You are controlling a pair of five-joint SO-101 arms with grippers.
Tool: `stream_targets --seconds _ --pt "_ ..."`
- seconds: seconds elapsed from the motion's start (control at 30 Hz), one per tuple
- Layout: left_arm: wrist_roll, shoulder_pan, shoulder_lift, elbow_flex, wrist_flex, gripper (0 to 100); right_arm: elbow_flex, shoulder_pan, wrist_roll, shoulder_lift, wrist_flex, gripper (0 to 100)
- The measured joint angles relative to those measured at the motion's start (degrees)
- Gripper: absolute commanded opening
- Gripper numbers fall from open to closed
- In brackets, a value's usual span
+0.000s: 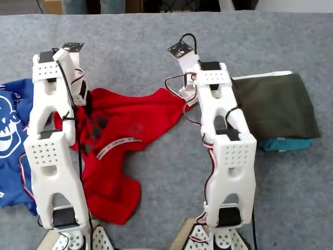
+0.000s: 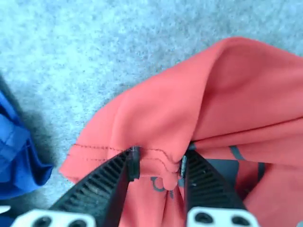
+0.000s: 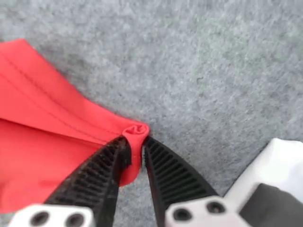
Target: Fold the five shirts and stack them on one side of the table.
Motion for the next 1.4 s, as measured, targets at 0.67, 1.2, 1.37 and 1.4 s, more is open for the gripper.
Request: stream_targets --seconds 0.67,1.2,1.37,1.4 --pt "-0.18 -8.88 0.00 -3.96 -0.62 15 0.00 -0.44 -0.09 0.00 -0.26 1.5" --pt "-0.26 -3.52 0.00 -15.12 0.97 15 0.00 -0.44 -0.09 0.00 -0.26 1.5" --pt "0.79 -3.52 0.00 -17.23 0.97 15 0.00 -0.44 -0.09 0.00 -0.26 1.5" --pt "2.11 -3.52 0.00 -17.23 0.97 15 0.00 -0.44 -0.09 0.00 -0.26 1.5"
